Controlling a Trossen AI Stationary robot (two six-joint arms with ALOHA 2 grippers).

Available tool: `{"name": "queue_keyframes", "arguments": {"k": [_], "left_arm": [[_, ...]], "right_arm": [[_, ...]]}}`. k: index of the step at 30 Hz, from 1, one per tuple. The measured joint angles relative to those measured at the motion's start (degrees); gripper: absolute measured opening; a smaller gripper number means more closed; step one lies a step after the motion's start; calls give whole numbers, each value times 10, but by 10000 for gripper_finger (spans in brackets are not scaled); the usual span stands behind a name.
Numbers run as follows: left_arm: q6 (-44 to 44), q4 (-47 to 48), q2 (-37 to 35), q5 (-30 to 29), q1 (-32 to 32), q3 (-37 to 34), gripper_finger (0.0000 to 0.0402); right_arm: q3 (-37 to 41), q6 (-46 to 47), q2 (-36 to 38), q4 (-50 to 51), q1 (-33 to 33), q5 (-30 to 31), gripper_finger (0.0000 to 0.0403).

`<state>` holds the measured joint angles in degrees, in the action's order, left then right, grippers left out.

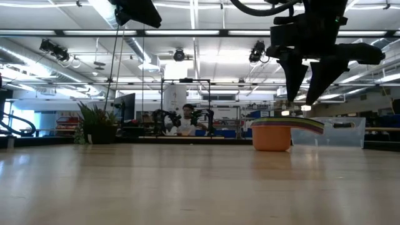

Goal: Nest measuring cups in basket
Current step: Put the stacked measuring cups into the bin

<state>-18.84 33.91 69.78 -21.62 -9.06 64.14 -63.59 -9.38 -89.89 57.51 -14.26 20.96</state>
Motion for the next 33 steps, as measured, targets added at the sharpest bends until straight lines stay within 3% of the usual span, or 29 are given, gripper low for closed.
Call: {"name": "queue_keyframes", "arguments": {"k": [33], "left_arm": [[0, -42, 0, 0, 0, 0, 87]], "right_arm": [[0, 53, 0, -39, 1, 20, 198]]}}
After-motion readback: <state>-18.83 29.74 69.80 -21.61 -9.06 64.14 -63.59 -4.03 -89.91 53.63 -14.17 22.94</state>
